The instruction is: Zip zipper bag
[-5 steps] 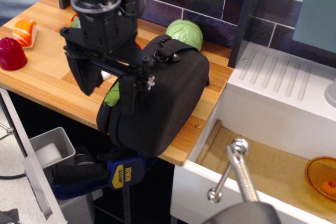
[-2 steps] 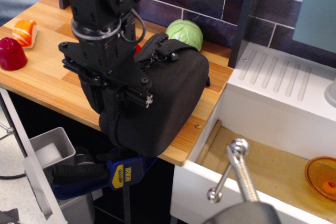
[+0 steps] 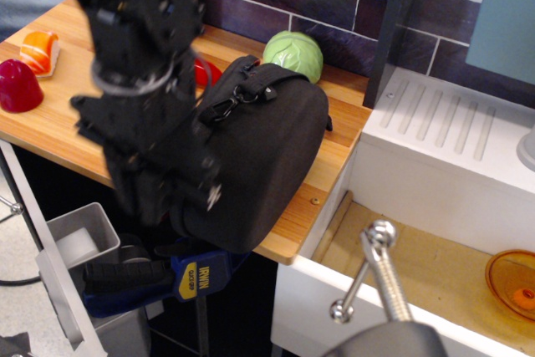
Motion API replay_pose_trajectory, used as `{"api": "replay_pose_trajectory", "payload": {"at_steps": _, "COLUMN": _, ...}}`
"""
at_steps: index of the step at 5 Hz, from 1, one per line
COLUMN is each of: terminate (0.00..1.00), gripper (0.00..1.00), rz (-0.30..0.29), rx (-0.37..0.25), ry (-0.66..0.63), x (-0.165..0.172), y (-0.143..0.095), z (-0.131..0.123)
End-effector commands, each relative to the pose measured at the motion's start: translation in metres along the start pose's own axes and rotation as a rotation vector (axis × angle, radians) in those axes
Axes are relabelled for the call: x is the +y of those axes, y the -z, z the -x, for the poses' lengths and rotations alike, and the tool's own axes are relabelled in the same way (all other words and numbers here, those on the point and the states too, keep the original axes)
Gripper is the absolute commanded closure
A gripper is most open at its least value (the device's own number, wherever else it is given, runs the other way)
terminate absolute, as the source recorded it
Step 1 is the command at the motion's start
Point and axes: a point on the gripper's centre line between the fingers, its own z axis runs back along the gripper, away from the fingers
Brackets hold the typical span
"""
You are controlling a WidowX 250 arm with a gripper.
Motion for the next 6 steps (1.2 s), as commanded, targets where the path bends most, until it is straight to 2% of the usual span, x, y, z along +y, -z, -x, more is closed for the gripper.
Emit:
{"api": "replay_pose_trajectory", "payload": {"at_steps": 1, "terminate": 0.0, "gripper": 1.0, "rz": -0.075, "rx": 0.008, "ry": 0.009, "x": 0.01, "y": 0.029, "z": 0.041}}
{"api": "replay_pose_trajectory", "payload": {"at_steps": 2, "terminate": 0.0, "gripper": 1.0, "rz": -0.115, "rx": -0.061, "ry": -0.028, "x": 0.013, "y": 0.057, "z": 0.03}}
{"api": "replay_pose_trajectory", "payload": {"at_steps": 3, "terminate": 0.0, "gripper": 1.0, "rz": -0.115, "rx": -0.068, "ry": -0.079, "x": 0.019, "y": 0.079, "z": 0.011}}
{"api": "replay_pose_trajectory", "payload": {"at_steps": 4, "terminate": 0.0, "gripper": 1.0, "rz": -0.124, "rx": -0.042, "ry": -0.087, "x": 0.019, "y": 0.089, "z": 0.013}}
{"api": "replay_pose_trajectory", "payload": {"at_steps": 5, "terminate": 0.0, "gripper": 1.0, "rz": -0.135, "rx": -0.046, "ry": -0.054, "x": 0.017, "y": 0.097, "z": 0.017}}
{"api": "replay_pose_trajectory", "payload": {"at_steps": 6, "terminate": 1.0, "gripper": 1.0, "rz": -0.095, "rx": -0.086, "ry": -0.063, "x": 0.02, "y": 0.082, "z": 0.012}}
